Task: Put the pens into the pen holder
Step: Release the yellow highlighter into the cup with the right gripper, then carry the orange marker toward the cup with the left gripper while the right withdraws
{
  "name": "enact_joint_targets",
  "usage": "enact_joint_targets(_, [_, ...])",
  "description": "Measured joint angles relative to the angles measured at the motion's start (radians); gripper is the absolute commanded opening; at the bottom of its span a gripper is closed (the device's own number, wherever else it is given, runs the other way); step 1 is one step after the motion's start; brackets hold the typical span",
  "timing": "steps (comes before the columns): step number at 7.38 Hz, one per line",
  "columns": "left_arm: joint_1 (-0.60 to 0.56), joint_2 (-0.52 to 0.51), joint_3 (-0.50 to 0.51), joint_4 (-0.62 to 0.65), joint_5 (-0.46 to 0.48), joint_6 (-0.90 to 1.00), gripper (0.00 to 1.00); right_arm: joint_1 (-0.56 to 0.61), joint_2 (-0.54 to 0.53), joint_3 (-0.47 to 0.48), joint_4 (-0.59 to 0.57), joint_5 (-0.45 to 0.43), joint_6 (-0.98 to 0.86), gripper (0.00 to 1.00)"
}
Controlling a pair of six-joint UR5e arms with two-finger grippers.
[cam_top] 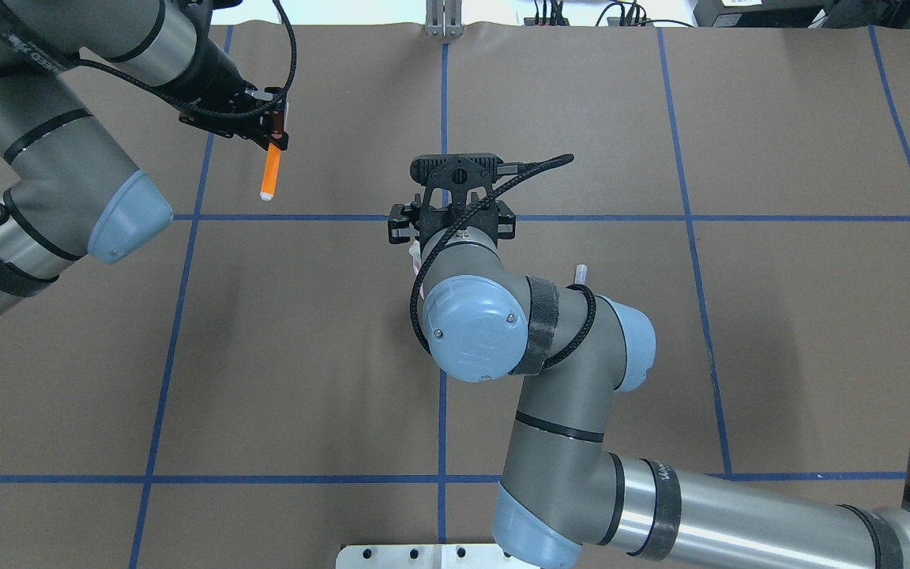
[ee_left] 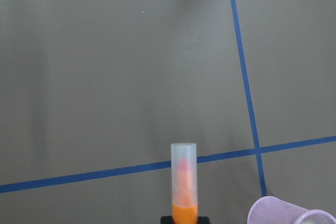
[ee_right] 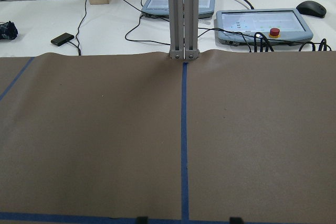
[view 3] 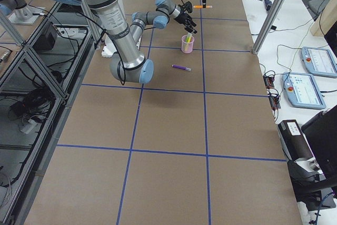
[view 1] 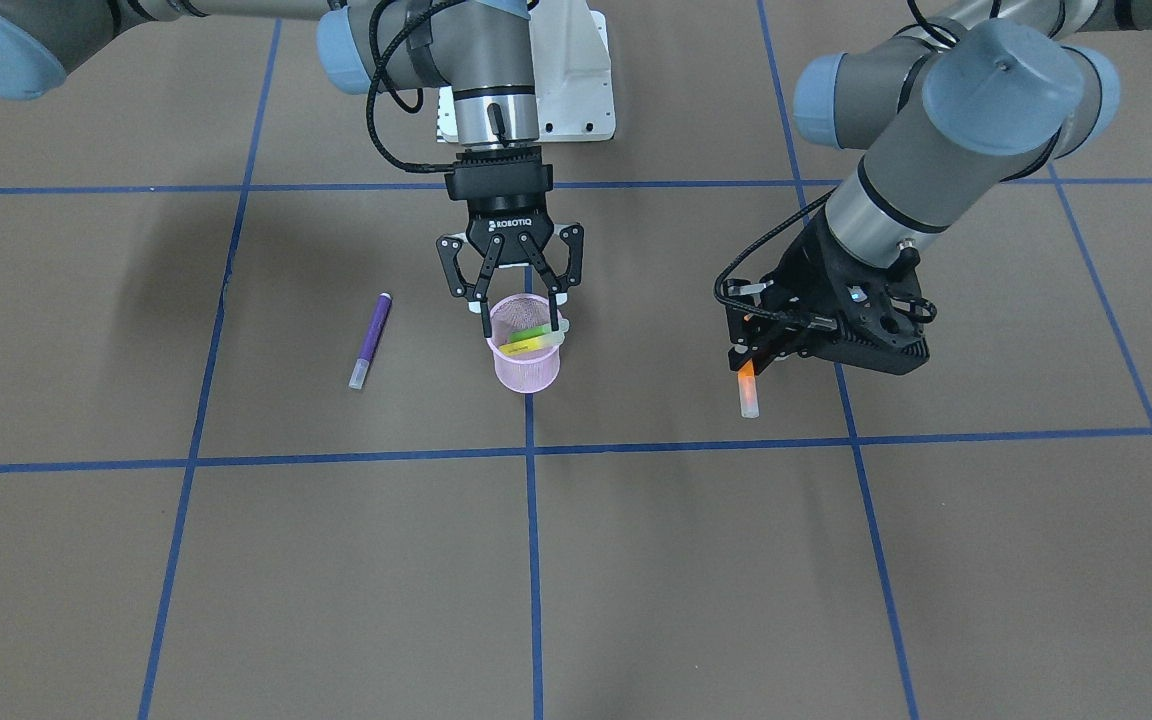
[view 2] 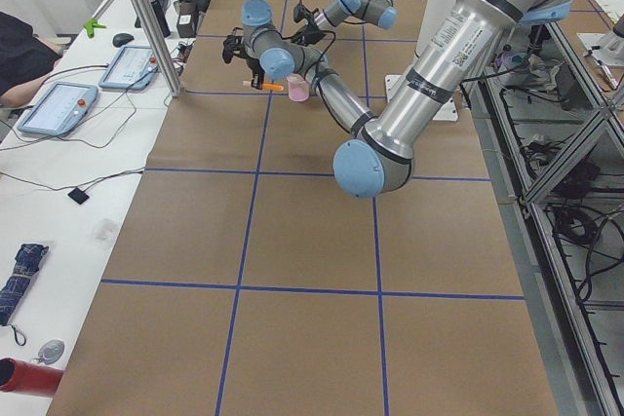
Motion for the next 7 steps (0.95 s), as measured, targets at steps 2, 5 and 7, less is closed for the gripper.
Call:
enact_joint_targets(2, [0.0, -0.019, -0.002, 0.001, 0.012, -0.012, 0.0, 0.09, -0.023, 0.035, 0.001, 0.224, -0.021, 1.0])
enact_joint_targets(5, [0.021, -0.094, -0.007, 0.005, 0.121, -0.143, 0.0, 0.342, -0.102, 0.072, -0.099, 0.744, -0.067, 1.0])
enact_joint_targets(7, [0.11, -0.133, -0.039, 0.009, 0.34, -0.261, 0.0, 0.415, -0.122, 0.059, -0.244, 0.897, -0.15, 1.0])
